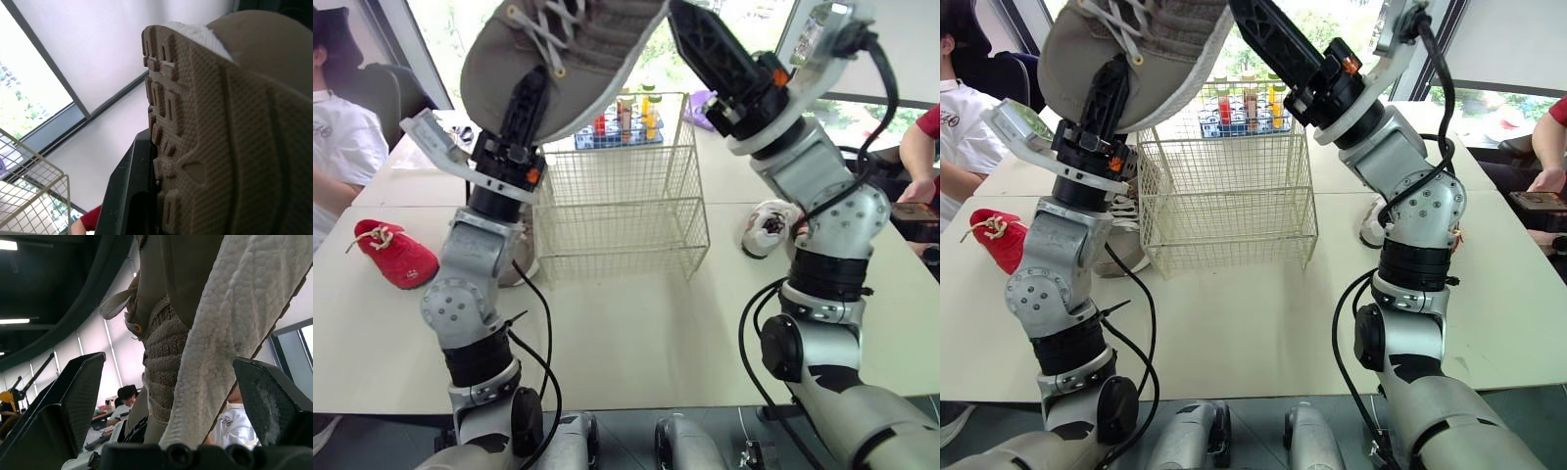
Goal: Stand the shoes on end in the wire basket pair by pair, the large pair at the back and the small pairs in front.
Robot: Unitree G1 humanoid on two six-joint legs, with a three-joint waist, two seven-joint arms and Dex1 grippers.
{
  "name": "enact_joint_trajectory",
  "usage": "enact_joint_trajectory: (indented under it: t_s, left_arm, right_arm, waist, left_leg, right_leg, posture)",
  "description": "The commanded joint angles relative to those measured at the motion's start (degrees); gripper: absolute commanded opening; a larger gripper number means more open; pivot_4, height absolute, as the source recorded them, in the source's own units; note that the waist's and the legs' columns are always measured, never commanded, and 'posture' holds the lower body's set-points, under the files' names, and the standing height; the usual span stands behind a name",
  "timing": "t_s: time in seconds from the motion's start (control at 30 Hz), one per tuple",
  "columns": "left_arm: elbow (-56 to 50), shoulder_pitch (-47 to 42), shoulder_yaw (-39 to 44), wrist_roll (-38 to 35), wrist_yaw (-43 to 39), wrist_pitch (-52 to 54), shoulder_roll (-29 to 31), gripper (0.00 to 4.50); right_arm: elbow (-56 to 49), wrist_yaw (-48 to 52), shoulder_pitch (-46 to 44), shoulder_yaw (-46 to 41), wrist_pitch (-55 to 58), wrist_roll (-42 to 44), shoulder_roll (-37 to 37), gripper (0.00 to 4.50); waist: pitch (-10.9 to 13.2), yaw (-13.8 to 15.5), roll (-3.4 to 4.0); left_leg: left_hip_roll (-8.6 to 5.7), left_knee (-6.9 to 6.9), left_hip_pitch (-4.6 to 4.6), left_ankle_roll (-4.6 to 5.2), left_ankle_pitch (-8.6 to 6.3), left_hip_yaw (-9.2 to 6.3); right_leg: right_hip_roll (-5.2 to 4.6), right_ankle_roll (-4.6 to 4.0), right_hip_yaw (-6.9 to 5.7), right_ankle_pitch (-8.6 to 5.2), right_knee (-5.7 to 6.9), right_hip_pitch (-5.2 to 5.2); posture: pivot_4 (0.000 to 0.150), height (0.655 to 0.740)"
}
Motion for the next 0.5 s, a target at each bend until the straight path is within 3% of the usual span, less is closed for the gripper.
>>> enact_joint_trajectory:
  t_s: [0.03,0.5]
  left_arm:
    - [-3.1,0.9,-2.3,-1.3,-1.9,-0.6,0.7,0.69]
    - [-4.2,1.3,-1.5,-7.7,-0.6,-4.7,1.8,0.69]
  right_arm:
    - [-0.1,1.4,-3.2,0.1,-0.9,0.7,-0.3,4.47]
    - [2.2,3.3,0.0,1.3,-3.6,-6.2,-3.3,4.47]
  waist:
    - [0.0,0.0,0.00]
    - [0.0,0.0,0.00]
  left_leg:
    - [0.00,0.00,0.00,0.00,0.00,0.00]
    - [0.02,-0.02,0.00,0.02,-0.02,-0.01]
  right_leg:
    - [0.00,0.00,0.00,0.00,0.00,0.00]
    - [-0.01,-0.01,0.00,0.00,-0.05,0.00]
  posture:
    - [0.150,0.7351]
    - [0.150,0.7351]
